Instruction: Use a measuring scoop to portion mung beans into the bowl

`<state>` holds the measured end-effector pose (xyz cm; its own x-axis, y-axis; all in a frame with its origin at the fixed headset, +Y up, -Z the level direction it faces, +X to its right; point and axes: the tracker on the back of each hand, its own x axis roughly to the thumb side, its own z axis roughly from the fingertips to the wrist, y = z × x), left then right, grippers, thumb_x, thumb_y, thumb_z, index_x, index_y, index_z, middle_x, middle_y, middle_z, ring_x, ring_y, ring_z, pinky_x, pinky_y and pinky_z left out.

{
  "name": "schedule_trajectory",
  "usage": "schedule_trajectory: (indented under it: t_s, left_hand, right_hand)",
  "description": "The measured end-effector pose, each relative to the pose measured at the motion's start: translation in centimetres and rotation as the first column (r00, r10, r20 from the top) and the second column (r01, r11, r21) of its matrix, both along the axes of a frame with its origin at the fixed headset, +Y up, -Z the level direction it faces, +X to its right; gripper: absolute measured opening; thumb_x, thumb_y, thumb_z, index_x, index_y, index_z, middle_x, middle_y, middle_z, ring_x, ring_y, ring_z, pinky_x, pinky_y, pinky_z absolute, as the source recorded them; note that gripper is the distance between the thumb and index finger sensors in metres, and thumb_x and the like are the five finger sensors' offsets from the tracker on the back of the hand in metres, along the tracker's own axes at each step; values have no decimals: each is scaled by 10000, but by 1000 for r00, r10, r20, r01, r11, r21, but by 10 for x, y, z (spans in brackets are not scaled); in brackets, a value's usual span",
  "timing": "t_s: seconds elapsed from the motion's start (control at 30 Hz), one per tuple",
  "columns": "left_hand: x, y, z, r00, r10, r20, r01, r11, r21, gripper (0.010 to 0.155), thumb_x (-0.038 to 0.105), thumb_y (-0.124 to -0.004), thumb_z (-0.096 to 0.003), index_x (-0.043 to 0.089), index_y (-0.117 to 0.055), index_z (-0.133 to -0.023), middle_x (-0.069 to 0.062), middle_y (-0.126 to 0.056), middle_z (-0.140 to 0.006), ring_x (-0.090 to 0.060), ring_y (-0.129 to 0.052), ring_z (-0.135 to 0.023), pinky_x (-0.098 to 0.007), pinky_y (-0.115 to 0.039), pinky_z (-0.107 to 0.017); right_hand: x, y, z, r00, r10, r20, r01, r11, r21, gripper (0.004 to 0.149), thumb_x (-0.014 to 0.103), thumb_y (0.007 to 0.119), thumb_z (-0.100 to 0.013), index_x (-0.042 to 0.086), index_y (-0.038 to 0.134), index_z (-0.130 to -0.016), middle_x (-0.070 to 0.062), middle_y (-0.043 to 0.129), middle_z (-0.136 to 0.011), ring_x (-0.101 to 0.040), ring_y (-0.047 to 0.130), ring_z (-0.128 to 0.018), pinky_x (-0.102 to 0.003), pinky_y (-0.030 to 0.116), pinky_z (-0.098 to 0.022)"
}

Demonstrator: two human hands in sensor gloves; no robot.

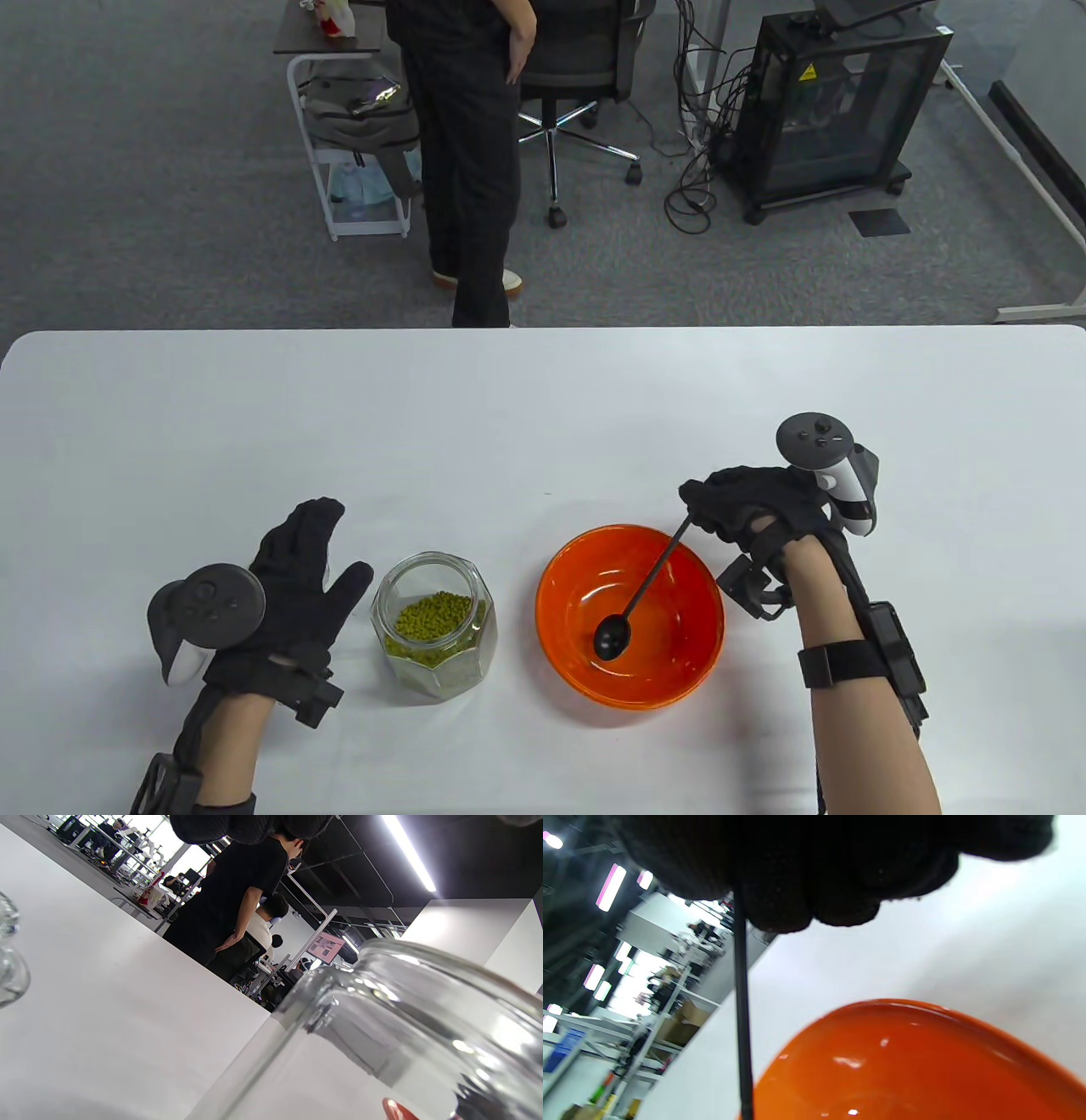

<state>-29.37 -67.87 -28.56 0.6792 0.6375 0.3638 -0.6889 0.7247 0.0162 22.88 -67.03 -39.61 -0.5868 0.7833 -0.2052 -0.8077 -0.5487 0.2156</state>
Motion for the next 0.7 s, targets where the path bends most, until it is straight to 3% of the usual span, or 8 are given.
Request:
schedule_trajectory:
  t_s: [0.3,0.7]
  left_hand:
    - [30,-10,-2,976,-30,216,48,996,-80,1208,919,-643,-432,-28,-310,-1103,-360,-344,-1159,-644,-447,-1035,-780,-404,-722]
    - [51,-15,0,954,-89,287,118,989,-86,1285,898,-820,-371,-28,-298,-1093,-344,-365,-1157,-642,-481,-1046,-788,-428,-728]
  right_hand:
    - [0,27,44,965,-236,114,206,952,225,403,478,859,-462,112,959,-599,-130,961,-621,-287,937,-408,-405,828,-312]
    - [-36,61,72,964,-250,92,199,906,374,407,475,859,-463,94,964,-566,-138,966,-553,-255,941,-348,-399,835,-275]
